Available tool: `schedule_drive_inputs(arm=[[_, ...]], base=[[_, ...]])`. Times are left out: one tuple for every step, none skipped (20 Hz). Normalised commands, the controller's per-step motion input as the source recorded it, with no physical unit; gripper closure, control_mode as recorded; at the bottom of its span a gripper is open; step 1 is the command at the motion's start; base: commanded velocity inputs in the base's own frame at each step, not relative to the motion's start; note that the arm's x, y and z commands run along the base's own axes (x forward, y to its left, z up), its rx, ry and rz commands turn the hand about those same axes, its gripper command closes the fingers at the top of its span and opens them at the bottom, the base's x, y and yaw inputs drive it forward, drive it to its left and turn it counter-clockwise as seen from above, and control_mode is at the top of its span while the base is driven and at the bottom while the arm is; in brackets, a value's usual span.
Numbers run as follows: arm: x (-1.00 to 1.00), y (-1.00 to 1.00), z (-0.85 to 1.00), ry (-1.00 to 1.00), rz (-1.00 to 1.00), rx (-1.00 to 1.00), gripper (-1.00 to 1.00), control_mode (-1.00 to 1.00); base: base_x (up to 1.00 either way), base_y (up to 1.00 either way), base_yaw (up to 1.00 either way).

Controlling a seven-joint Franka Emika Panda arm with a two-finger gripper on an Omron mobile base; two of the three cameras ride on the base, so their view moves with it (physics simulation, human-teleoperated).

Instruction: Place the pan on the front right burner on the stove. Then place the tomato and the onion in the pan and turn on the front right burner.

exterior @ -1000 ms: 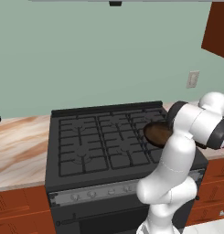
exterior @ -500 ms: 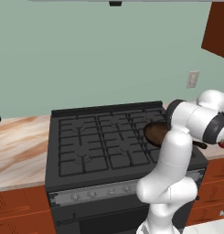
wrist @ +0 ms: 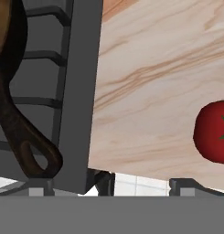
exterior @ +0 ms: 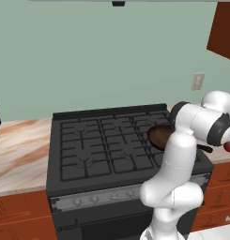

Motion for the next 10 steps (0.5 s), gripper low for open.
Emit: schedule_drive_inputs(arm=[[0.0,0.0,0.01,0.0,0.0,-0.11,-1.0,-1.0],[0.0,0.0,0.03,0.0,0.0,-0.15,-1.0,-1.0],[0.0,0.0,0.0,0.01,0.0,-0.17,-1.0,-1.0],[0.0,0.0,0.0,0.01,0.0,-0.17,-1.0,-1.0],[0.0,0.0,0.0,0.03,0.0,-0.19,-1.0,-1.0],[0.0,0.0,0.0,0.03,0.0,-0.2,-1.0,-1.0],[0.0,0.0,0.0,0.03,0.0,-0.19,-1.0,-1.0],[0.0,0.0,0.0,0.03,0.0,-0.17,-1.0,-1.0],[0.0,0.0,0.0,0.01,0.0,-0.14,-1.0,-1.0],[0.0,0.0,0.0,0.01,0.0,-0.13,-1.0,-1.0]], base=[[0.0,0.0,0.0],[0.0,0.0,0.0],[0.0,0.0,0.0],[0.0,0.0,0.0],[0.0,0.0,0.0],[0.0,0.0,0.0],[0.0,0.0,0.0],[0.0,0.0,0.0],[0.0,0.0,0.0],[0.0,0.0,0.0]])
